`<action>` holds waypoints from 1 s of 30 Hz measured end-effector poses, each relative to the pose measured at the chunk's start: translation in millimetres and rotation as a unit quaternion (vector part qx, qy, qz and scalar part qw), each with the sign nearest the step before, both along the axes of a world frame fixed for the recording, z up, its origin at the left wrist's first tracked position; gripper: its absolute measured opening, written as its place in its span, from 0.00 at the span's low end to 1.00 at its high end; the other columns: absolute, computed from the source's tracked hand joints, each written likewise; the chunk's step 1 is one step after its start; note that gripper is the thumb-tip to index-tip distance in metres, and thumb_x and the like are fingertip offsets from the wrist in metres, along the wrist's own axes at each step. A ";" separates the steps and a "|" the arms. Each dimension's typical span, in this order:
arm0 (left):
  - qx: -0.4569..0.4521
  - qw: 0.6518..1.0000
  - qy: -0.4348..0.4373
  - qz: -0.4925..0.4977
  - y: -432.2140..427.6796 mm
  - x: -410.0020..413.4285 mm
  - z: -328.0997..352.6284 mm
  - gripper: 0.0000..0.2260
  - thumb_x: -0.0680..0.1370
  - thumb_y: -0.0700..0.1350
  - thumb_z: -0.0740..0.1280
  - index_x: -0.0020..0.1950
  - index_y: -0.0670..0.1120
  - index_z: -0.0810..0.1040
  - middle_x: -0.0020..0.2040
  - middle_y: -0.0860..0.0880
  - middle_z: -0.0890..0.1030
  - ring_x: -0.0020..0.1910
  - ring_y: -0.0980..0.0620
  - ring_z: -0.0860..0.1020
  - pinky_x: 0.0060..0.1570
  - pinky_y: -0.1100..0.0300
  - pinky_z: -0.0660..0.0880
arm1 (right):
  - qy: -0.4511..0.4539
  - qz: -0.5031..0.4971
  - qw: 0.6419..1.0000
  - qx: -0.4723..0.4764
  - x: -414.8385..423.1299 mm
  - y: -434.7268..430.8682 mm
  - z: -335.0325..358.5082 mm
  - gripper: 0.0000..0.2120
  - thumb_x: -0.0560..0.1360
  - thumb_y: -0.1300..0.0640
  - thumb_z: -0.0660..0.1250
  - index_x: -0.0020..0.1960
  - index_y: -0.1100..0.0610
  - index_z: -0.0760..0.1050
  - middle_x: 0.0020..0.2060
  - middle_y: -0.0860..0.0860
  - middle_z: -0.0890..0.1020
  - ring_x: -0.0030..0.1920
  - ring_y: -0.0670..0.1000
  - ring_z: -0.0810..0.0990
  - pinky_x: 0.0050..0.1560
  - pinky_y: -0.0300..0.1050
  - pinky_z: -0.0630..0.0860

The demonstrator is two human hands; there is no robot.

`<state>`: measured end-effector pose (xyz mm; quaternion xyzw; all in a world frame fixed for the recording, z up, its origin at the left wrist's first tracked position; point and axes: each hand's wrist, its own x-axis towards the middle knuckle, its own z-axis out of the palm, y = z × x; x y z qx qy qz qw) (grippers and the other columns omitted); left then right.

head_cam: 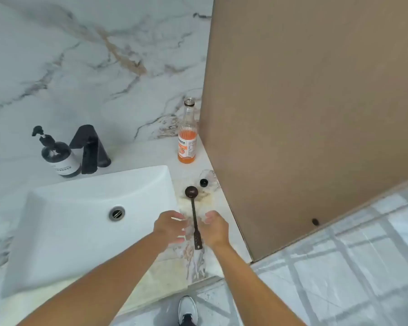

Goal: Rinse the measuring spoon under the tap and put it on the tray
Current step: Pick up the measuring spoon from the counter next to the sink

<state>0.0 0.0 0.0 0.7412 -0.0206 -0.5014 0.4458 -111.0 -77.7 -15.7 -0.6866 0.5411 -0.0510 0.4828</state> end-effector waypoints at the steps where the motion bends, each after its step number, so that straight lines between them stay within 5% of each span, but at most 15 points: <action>1: 0.010 1.000 -0.021 -0.002 -8.5 -0.3 -8.8 0.04 0.74 0.38 0.70 0.47 0.44 0.78 0.42 0.41 0.81 0.37 0.43 0.79 0.41 0.51 0.81 | 0.012 0.017 0.999 -0.033 0.7 -1.1 -6.6 0.05 0.72 0.58 0.69 0.42 0.55 0.72 0.39 0.48 0.76 0.41 0.52 0.78 0.40 0.41 0.77; 3: 0.054 0.989 -0.128 -0.044 -25.3 2.4 -24.5 0.05 0.72 0.39 0.70 0.48 0.45 0.80 0.43 0.43 0.83 0.38 0.44 0.80 0.43 0.53 0.82 | 0.034 0.046 0.996 -0.067 3.5 1.6 -20.8 0.09 0.72 0.55 0.68 0.38 0.53 0.69 0.37 0.48 0.75 0.39 0.52 0.76 0.33 0.36 0.69; 7: 0.099 0.963 -0.230 -0.103 -49.0 3.4 -45.5 0.08 0.73 0.47 0.70 0.50 0.49 0.80 0.44 0.51 0.82 0.42 0.51 0.78 0.39 0.64 0.72 | 0.076 0.078 0.990 -0.089 7.0 7.8 -39.8 0.09 0.78 0.52 0.65 0.54 0.57 0.75 0.49 0.52 0.77 0.46 0.50 0.77 0.46 0.38 0.72; 9: 0.116 0.955 -0.248 -0.114 -57.4 3.1 -51.9 0.07 0.72 0.48 0.70 0.49 0.49 0.80 0.43 0.51 0.82 0.41 0.52 0.77 0.36 0.64 0.70 | 0.081 0.079 0.989 -0.097 8.1 4.0 -46.5 0.03 0.78 0.56 0.66 0.49 0.54 0.73 0.47 0.49 0.75 0.43 0.47 0.74 0.46 0.38 0.74; 13: 0.129 0.948 -0.265 -0.119 -67.8 4.2 -56.7 0.05 0.72 0.44 0.70 0.46 0.46 0.79 0.38 0.51 0.79 0.38 0.50 0.76 0.34 0.60 0.72 | 0.081 0.091 0.988 -0.094 10.3 -3.1 -51.1 0.08 0.76 0.59 0.67 0.42 0.52 0.68 0.43 0.47 0.74 0.41 0.46 0.73 0.41 0.35 0.71; 18: 0.114 0.963 -0.216 -0.110 -68.9 12.5 -56.7 0.04 0.70 0.42 0.68 0.35 0.45 0.79 0.33 0.49 0.80 0.36 0.49 0.77 0.38 0.58 0.76 | 0.071 0.081 0.991 -0.082 14.2 -3.1 -50.0 0.10 0.74 0.60 0.65 0.35 0.53 0.68 0.39 0.49 0.76 0.36 0.44 0.74 0.34 0.34 0.71; 24: 0.038 0.998 -0.058 0.008 -36.9 54.1 -45.7 0.03 0.70 0.37 0.74 0.38 0.43 0.83 0.39 0.43 0.83 0.39 0.46 0.84 0.40 0.53 0.85 | 0.055 0.120 0.988 -0.077 42.5 8.8 -42.6 0.05 0.73 0.62 0.66 0.40 0.56 0.72 0.39 0.48 0.76 0.36 0.43 0.72 0.35 0.33 0.69; 30: 0.019 0.997 -0.025 0.076 27.3 119.2 -32.1 0.04 0.70 0.34 0.74 0.39 0.41 0.82 0.42 0.41 0.84 0.39 0.44 0.83 0.47 0.46 0.84 | 0.025 0.195 0.979 -0.059 105.1 53.5 -33.2 0.04 0.73 0.61 0.65 0.42 0.55 0.71 0.45 0.52 0.78 0.44 0.49 0.75 0.41 0.36 0.69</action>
